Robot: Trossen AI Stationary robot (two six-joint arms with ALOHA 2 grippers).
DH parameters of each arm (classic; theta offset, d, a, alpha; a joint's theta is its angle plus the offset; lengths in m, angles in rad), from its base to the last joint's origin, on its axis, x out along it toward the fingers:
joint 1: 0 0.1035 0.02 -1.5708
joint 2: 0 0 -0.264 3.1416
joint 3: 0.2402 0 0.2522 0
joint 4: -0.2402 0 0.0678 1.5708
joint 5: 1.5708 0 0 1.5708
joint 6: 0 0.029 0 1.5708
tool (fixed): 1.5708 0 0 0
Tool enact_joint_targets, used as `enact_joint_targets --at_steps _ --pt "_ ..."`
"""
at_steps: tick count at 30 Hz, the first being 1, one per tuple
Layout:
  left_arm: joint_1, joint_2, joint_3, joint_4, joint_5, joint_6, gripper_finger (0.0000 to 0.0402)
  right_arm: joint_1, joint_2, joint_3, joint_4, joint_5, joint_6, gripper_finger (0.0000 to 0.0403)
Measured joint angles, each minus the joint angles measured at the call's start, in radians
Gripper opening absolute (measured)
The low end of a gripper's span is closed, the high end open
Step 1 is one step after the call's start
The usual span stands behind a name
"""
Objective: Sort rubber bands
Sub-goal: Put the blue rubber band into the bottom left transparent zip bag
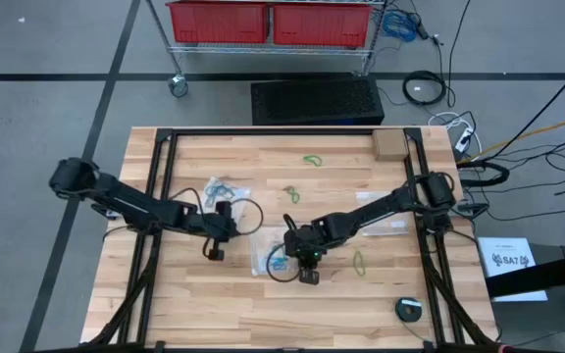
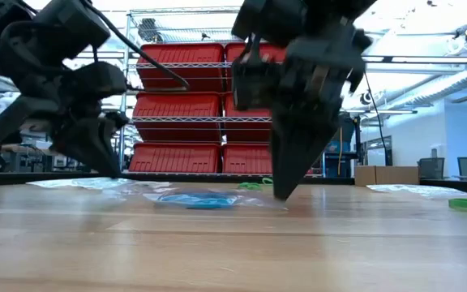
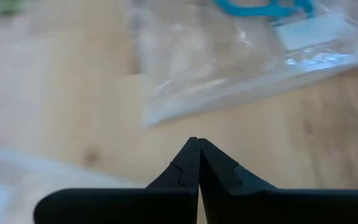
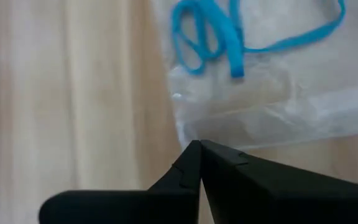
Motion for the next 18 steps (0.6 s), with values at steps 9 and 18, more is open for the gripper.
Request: enact_joint_targets --at_steps 9,18 --pt "0.016 -0.196 0.0 0.026 0.254 -0.005 0.0006 -0.006 -0.091 0.003 0.031 0.286 -0.142 0.0" --pt "0.001 -0.016 0.0 0.262 0.359 0.046 0.0006 -0.17 -0.04 0.002 0.105 0.294 -0.403 0.0"
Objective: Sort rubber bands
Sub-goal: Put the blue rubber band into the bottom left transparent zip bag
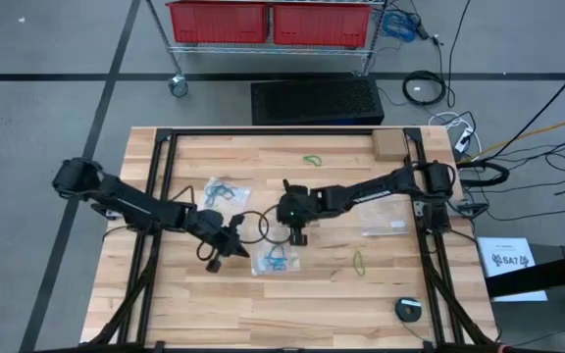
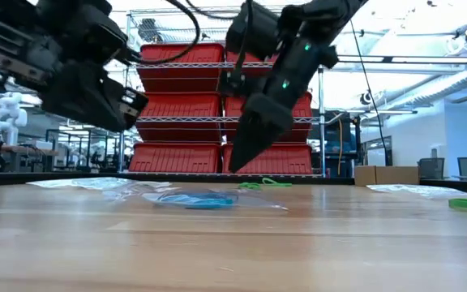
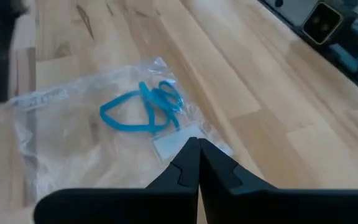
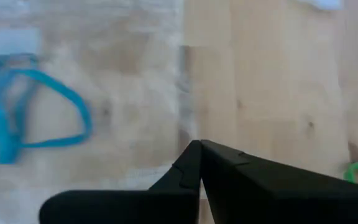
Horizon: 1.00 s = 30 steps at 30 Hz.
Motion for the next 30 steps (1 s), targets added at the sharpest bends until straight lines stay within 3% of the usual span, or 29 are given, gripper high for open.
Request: enact_joint_targets --at_steps 6,19,26,30 --pt "0.0 0.139 0.043 0.041 -0.031 -0.003 0.0006 -0.026 0.039 0.0 -0.058 -0.05 0.061 0.0" --pt "0.011 0.256 0.141 0.046 -0.043 0.033 0.0006 0.05 0.033 0.003 -0.267 -0.013 0.652 0.0" --pt "0.022 0.302 0.141 0.013 -0.098 0.036 0.0006 0.123 -0.026 -0.004 -0.282 0.065 0.685 0.0" --pt "0.023 0.304 0.141 -0.046 -0.14 0.06 0.0006 0.153 -0.085 0.0 -0.275 0.143 0.589 0.0"
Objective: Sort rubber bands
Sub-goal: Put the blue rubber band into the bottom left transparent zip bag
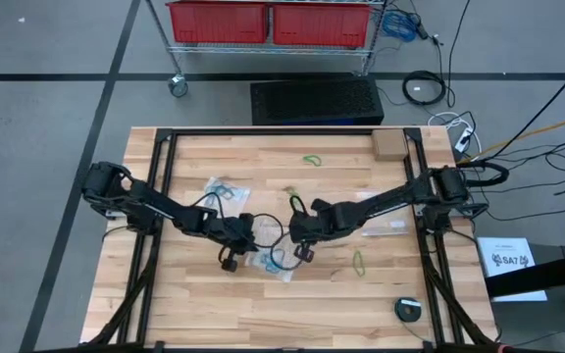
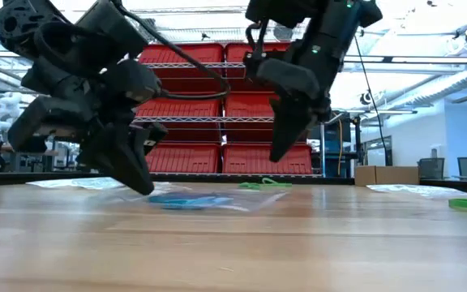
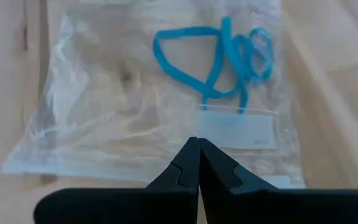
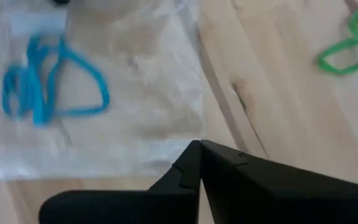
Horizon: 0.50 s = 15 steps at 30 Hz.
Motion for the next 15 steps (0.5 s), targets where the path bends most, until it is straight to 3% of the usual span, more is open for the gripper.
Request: enact_joint_targets --at_steps 4,11,15 --pt "0.0 0.0 0.0 -0.035 -0.027 0.024 0.0005 0.017 0.0 -0.002 -0.012 0.022 -0.065 0.0" --pt "-0.001 -0.013 0.001 -0.061 -0.096 0.089 0.0005 -0.011 0.081 -0.007 -0.017 0.095 -0.043 0.0" --pt "0.0 -0.092 0.0 -0.114 -0.12 0.102 0.0005 -0.021 0.113 -0.006 -0.018 0.055 0.016 0.0"
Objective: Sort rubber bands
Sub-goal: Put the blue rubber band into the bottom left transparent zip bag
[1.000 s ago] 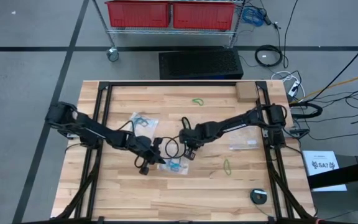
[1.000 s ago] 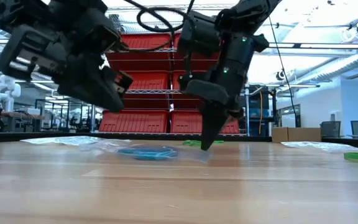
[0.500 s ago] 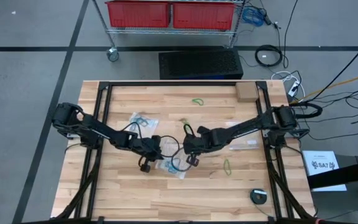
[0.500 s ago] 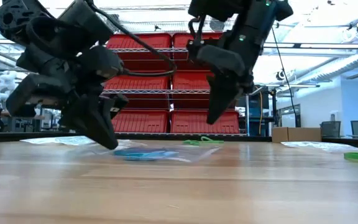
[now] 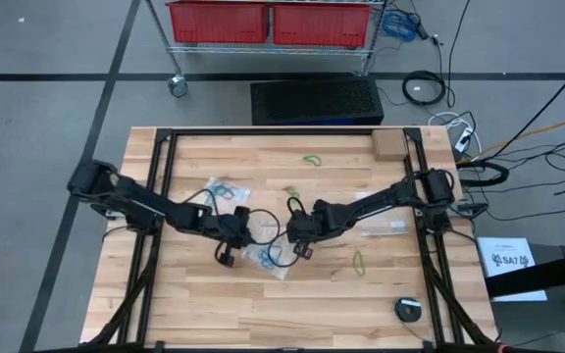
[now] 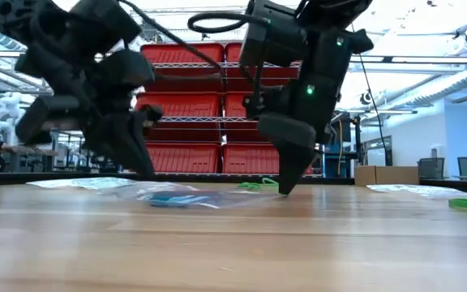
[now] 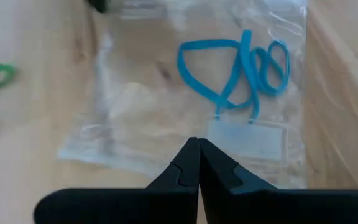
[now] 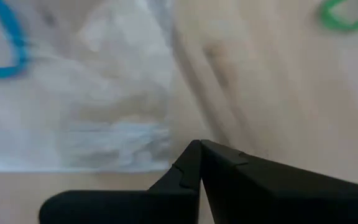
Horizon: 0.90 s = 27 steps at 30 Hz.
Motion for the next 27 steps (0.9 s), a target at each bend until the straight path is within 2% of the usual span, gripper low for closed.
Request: enact_joint_targets --at_steps 4,7,9,11,15,18,22,27 --pt "0.001 -0.131 0.0 -0.085 -0.035 -0.003 0.0005 0.003 0.006 0.001 0.045 -0.106 0.025 0.0" --pt "0.009 -0.22 0.0 -0.108 -0.035 -0.008 0.0005 0.018 0.011 0.0 0.178 -0.229 0.021 0.0" --pt "0.016 -0.254 0.0 -0.114 0.009 -0.028 0.0005 0.028 0.013 0.0 0.242 -0.316 0.003 0.0" --pt "0.019 -0.268 0.0 -0.115 0.105 -0.042 0.0005 0.028 0.013 0.0 0.307 -0.369 -0.02 0.0" --pt "0.016 -0.244 -0.017 -0.118 0.308 -0.083 0.0005 0.018 0.002 0.0 0.3 -0.341 -0.053 0.0" --pt "0.0 -0.207 -0.031 -0.189 0.359 -0.123 0.0005 0.018 -0.025 0.0 0.235 -0.287 -0.074 0.0" --pt "-0.034 -0.149 -0.034 -0.342 0.35 -0.179 0.0005 0.014 -0.039 0.0 0.141 -0.219 -0.084 0.0" --pt "-0.059 -0.116 -0.026 -0.441 0.203 -0.193 0.0005 0.017 -0.044 0.0 0.104 -0.22 -0.085 0.0"
